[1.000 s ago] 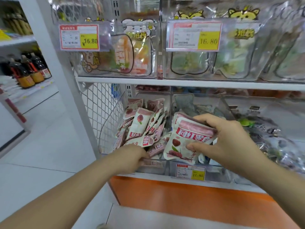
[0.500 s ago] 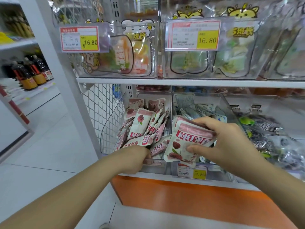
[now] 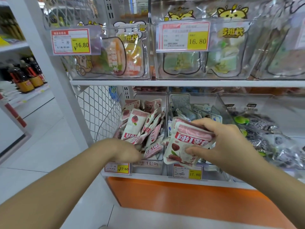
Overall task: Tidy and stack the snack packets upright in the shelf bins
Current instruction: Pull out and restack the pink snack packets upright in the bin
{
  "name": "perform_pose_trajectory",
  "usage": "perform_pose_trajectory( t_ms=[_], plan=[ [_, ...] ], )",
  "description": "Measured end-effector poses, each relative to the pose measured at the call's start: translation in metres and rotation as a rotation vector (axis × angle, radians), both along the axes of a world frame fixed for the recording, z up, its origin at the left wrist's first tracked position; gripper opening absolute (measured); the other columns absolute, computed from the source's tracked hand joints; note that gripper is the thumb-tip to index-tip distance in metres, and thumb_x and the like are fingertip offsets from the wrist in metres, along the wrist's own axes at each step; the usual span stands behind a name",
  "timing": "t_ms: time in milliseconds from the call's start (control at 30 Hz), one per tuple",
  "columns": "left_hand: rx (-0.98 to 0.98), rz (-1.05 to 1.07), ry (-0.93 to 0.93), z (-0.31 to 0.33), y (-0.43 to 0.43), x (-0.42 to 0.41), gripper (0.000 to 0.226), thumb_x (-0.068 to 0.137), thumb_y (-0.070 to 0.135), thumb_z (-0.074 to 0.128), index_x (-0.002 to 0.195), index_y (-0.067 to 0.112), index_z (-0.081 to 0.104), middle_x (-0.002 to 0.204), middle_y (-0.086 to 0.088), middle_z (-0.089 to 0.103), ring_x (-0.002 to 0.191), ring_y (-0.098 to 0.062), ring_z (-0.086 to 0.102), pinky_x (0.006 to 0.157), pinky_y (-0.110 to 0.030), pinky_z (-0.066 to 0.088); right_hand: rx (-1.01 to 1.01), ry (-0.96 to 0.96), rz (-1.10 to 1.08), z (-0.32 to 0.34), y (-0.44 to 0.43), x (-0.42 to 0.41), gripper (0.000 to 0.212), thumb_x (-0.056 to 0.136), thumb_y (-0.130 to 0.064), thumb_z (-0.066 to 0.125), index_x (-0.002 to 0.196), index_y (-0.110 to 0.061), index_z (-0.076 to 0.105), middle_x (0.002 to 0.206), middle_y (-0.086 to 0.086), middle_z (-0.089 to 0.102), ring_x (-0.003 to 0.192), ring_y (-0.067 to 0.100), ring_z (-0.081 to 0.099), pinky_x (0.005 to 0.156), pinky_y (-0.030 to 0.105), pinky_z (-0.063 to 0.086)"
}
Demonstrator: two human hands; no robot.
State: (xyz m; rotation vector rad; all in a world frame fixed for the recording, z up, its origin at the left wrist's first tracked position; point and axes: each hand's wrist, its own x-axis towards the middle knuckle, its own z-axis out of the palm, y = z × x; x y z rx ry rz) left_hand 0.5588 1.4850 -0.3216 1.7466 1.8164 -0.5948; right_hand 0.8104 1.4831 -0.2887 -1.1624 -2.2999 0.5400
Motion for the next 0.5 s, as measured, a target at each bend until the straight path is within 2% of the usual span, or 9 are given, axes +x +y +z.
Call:
perform_pose_trajectory(
  t_ms=[67, 100, 133, 167, 200, 233, 333, 433, 500],
  plan=[
    [-0.074, 0.066, -0.091, -0.003, 0.0, 0.001, 0.051, 0.097, 0.038, 0.033, 0.138, 0.008, 0.037, 0.148, -0.014, 0.033, 0.137, -0.03, 0.031, 0.109, -0.044, 0.028, -0.004, 0.005, -0.003, -0.001, -0.001, 0.0, 0.047, 0.068, -0.044, 0.076, 0.101, -0.053, 0.044, 0.086, -0.03, 0.061, 0.078, -0.003, 0.062, 0.073, 0.026, 0.054],
    [-0.086, 0.048, -0.138, -0.004, -0.002, 0.002, 0.049, 0.096, 0.035, 0.034, 0.136, 0.007, 0.038, 0.151, -0.014, 0.023, 0.139, -0.031, 0.022, 0.11, -0.046, 0.026, -0.002, 0.008, -0.004, -0.001, -0.001, -0.001, 0.047, 0.068, -0.044, 0.076, 0.1, -0.054, 0.042, 0.085, -0.031, 0.061, 0.078, -0.003, 0.062, 0.072, 0.026, 0.054],
    [-0.085, 0.04, -0.198, -0.006, -0.003, 0.002, 0.051, 0.094, 0.032, 0.036, 0.133, 0.0, 0.035, 0.147, -0.015, 0.032, 0.135, -0.029, 0.031, 0.108, -0.045, 0.028, 0.001, 0.01, -0.003, -0.002, -0.001, -0.001, 0.048, 0.068, -0.044, 0.076, 0.099, -0.055, 0.041, 0.085, -0.032, 0.06, 0.078, -0.004, 0.061, 0.072, 0.025, 0.053],
    [-0.09, 0.052, -0.235, -0.009, -0.002, -0.002, 0.033, 0.091, 0.032, 0.039, 0.116, 0.014, 0.05, 0.148, -0.004, 0.012, 0.138, -0.025, 0.013, 0.104, -0.042, 0.032, 0.004, 0.011, -0.002, -0.002, -0.002, -0.001, 0.048, 0.068, -0.044, 0.076, 0.099, -0.055, 0.041, 0.085, -0.033, 0.059, 0.078, -0.004, 0.061, 0.072, 0.024, 0.053],
    [-0.07, 0.061, -0.275, -0.012, -0.002, -0.006, 0.018, 0.086, 0.033, 0.043, 0.102, 0.024, 0.042, 0.111, 0.009, 0.029, 0.098, -0.011, 0.023, 0.099, -0.037, 0.034, 0.005, 0.013, -0.001, -0.002, -0.001, -0.001, 0.047, 0.068, -0.044, 0.076, 0.098, -0.056, 0.041, 0.085, -0.033, 0.059, 0.079, -0.005, 0.061, 0.072, 0.024, 0.053],
    [-0.044, 0.062, -0.3, -0.014, -0.003, -0.01, 0.035, 0.084, 0.036, 0.048, 0.118, 0.027, 0.051, 0.128, 0.008, 0.045, 0.115, -0.012, 0.042, 0.099, -0.032, 0.034, 0.005, 0.018, 0.0, -0.002, -0.001, -0.001, 0.046, 0.068, -0.045, 0.076, 0.096, -0.057, 0.041, 0.086, -0.033, 0.06, 0.08, -0.005, 0.061, 0.072, 0.023, 0.053],
    [0.052, 0.063, -0.35, -0.021, -0.008, -0.017, 0.055, 0.085, 0.039, 0.063, 0.136, 0.03, 0.045, 0.136, 0.012, 0.045, 0.124, -0.009, 0.043, 0.102, -0.022, 0.034, 0.002, 0.032, 0.004, -0.002, -0.002, -0.001, 0.045, 0.067, -0.044, 0.076, 0.091, -0.06, 0.04, 0.085, -0.033, 0.06, 0.08, -0.007, 0.06, 0.071, 0.023, 0.053],
    [0.137, 0.106, -0.457, -0.028, -0.013, -0.017, 0.06, 0.081, 0.044, 0.069, 0.135, 0.028, 0.049, 0.136, 0.011, 0.048, 0.125, -0.009, 0.045, 0.107, -0.024, 0.034, 0.002, 0.038, 0.007, -0.002, -0.003, -0.002, 0.046, 0.067, -0.043, 0.077, 0.089, -0.061, 0.04, 0.083, -0.035, 0.059, 0.084, -0.01, 0.058, 0.07, 0.022, 0.053],
    [0.21, 0.187, -0.554, -0.029, -0.013, -0.016, 0.055, 0.079, 0.04, 0.072, 0.13, 0.028, 0.054, 0.121, 0.011, 0.058, 0.113, -0.005, 0.054, 0.102, -0.023, 0.04, 0.005, 0.041, 0.012, -0.002, -0.004, -0.003, 0.047, 0.067, -0.042, 0.077, 0.088, -0.061, 0.04, 0.081, -0.037, 0.058, 0.086, -0.01, 0.057, 0.07, 0.022, 0.053]
  ],
)
